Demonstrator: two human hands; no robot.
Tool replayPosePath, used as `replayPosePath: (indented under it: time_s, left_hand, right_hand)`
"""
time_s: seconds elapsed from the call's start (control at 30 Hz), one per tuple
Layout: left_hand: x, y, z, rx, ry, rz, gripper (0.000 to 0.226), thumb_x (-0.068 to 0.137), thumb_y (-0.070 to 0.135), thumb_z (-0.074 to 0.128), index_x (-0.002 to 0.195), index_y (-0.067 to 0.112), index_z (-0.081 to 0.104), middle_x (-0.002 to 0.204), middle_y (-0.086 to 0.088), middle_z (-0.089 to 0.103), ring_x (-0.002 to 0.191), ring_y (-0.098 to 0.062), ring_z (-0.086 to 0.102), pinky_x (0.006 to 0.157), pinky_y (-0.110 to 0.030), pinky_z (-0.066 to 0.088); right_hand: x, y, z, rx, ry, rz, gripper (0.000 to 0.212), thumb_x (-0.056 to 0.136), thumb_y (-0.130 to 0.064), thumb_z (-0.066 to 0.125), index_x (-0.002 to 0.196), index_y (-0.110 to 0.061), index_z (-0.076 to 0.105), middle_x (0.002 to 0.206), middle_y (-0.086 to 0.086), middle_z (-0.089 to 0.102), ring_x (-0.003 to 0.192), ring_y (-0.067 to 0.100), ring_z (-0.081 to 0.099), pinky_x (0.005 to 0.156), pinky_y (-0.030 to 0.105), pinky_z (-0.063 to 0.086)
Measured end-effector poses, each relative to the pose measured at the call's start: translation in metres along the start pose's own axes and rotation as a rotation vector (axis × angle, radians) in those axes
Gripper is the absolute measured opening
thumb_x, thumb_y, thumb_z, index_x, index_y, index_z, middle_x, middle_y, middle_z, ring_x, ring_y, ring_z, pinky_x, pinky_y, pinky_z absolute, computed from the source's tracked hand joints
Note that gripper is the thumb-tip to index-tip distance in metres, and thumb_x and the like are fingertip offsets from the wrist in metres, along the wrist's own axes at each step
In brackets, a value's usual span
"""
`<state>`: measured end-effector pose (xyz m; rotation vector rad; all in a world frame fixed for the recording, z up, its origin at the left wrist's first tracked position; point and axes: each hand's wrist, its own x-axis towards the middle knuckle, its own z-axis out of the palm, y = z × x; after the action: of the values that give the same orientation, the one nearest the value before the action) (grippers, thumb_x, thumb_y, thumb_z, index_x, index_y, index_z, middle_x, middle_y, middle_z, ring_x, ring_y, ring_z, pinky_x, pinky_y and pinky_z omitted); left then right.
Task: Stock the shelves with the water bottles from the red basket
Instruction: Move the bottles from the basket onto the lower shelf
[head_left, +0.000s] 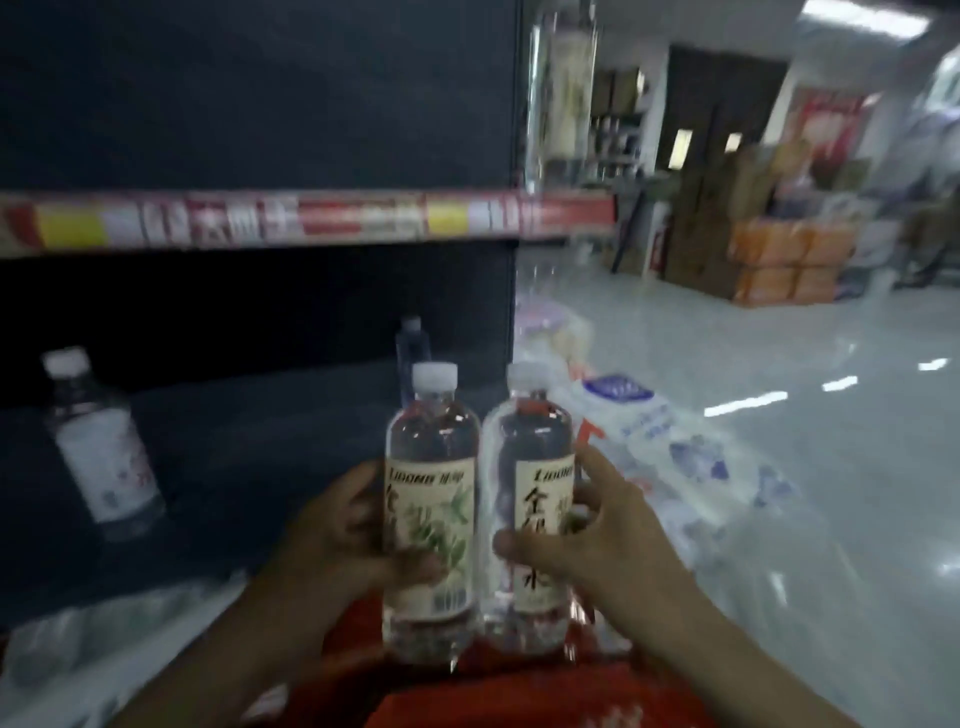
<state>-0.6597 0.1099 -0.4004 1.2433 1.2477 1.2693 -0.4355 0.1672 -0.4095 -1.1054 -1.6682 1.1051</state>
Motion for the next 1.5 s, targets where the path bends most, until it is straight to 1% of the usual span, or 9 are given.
replayPosePath:
  time_s: [0.13, 0.3, 0.53, 0.63, 0.73, 0.97, 1.27, 1.43, 1.5]
  left_hand:
    - [0.028, 0.082, -0.023, -0.008, 0.007, 0.180, 0.078, 0.050, -0.018, 0.081, 0.114, 0.024, 0.064, 0.100, -0.012, 0.076, 0.089, -0.028, 0.074, 0.065, -0.030, 0.060]
    - [0.055, 0.166, -0.047, 0.098, 0.045, 0.338, 0.071, 0.049, 0.002, 0.084, 0.107, 0.039, 0.068, 0.106, -0.007, 0.075, 0.096, -0.028, 0.072, 0.081, -0.043, 0.054]
    - [0.119, 0.246, -0.068, 0.222, 0.146, 0.453, 0.069, 0.067, -0.006, 0.080, 0.122, 0.029, 0.058, 0.100, -0.002, 0.076, 0.089, -0.020, 0.074, 0.067, -0.031, 0.057]
    - [0.149, 0.263, -0.080, 0.250, 0.201, 0.475, 0.058, 0.075, -0.003, 0.075, 0.123, 0.026, 0.057, 0.100, -0.002, 0.076, 0.093, -0.019, 0.073, 0.086, -0.043, 0.055]
    - [0.173, 0.265, -0.087, 0.229, 0.208, 0.467, 0.053, 0.078, -0.005, 0.072, 0.121, 0.022, 0.058, 0.102, -0.004, 0.076, 0.097, -0.024, 0.072, 0.092, -0.049, 0.052]
    - [0.217, 0.256, -0.090, 0.147, 0.257, 0.420, 0.058, 0.083, -0.001, 0.069, 0.130, 0.022, 0.043, 0.102, -0.002, 0.075, 0.087, -0.015, 0.072, 0.063, -0.031, 0.054]
    - [0.252, 0.251, -0.075, 0.230, 0.243, 0.356, 0.052, 0.088, 0.012, 0.066, 0.128, 0.020, 0.033, 0.112, -0.003, 0.066, 0.091, -0.013, 0.066, 0.056, -0.023, 0.051]
    - [0.250, 0.250, -0.078, 0.350, 0.292, 0.335, 0.065, 0.083, 0.017, 0.072, 0.136, 0.023, 0.035, 0.110, -0.011, 0.067, 0.097, -0.023, 0.066, 0.087, -0.045, 0.053]
    - [0.247, 0.250, -0.073, 0.367, 0.306, 0.341, 0.064, 0.084, 0.018, 0.072, 0.136, 0.023, 0.036, 0.109, -0.011, 0.067, 0.095, -0.022, 0.067, 0.080, -0.041, 0.053]
  right_hand:
    - [0.045, -0.078, -0.006, 0.021, 0.017, -0.170, 0.072, 0.053, -0.028, 0.094, 0.113, -0.049, 0.058, 0.095, -0.013, 0.075, 0.084, 0.007, 0.073, 0.074, 0.034, 0.062]
    - [0.098, -0.157, -0.006, 0.040, 0.036, -0.335, 0.063, 0.058, -0.022, 0.094, 0.109, -0.040, 0.062, 0.091, -0.015, 0.075, 0.082, 0.007, 0.073, 0.078, 0.035, 0.062]
    - [0.174, -0.235, -0.002, -0.022, 0.153, -0.485, 0.063, 0.069, -0.027, 0.089, 0.118, -0.024, 0.050, 0.094, -0.008, 0.072, 0.080, 0.004, 0.071, 0.077, 0.030, 0.062]
    - [0.209, -0.255, 0.006, -0.052, 0.214, -0.508, 0.073, 0.069, -0.033, 0.088, 0.124, -0.020, 0.040, 0.096, -0.006, 0.067, 0.083, 0.009, 0.070, 0.077, 0.033, 0.062]
    - [0.238, -0.258, 0.011, -0.098, 0.221, -0.508, 0.071, 0.070, -0.037, 0.087, 0.121, -0.020, 0.041, 0.095, -0.007, 0.066, 0.082, 0.011, 0.070, 0.075, 0.035, 0.062]
    - [0.277, -0.246, 0.016, -0.233, 0.255, -0.549, 0.074, 0.080, -0.044, 0.077, 0.137, -0.020, 0.035, 0.090, -0.016, 0.057, 0.085, 0.007, 0.061, 0.076, 0.028, 0.054]
    - [0.303, -0.226, 0.011, -0.369, 0.367, -0.557, 0.082, 0.085, -0.047, 0.072, 0.145, -0.021, 0.023, 0.122, 0.004, 0.062, 0.104, 0.021, 0.061, 0.090, 0.035, 0.050]
    - [0.305, -0.218, 0.011, -0.427, 0.340, -0.536, 0.082, 0.087, -0.044, 0.070, 0.144, -0.024, 0.016, 0.099, 0.008, 0.064, 0.088, 0.025, 0.064, 0.082, 0.043, 0.056]
    - [0.304, -0.217, 0.008, -0.439, 0.332, -0.542, 0.081, 0.089, -0.044, 0.068, 0.147, -0.023, 0.014, 0.097, 0.010, 0.064, 0.087, 0.027, 0.065, 0.081, 0.045, 0.057]
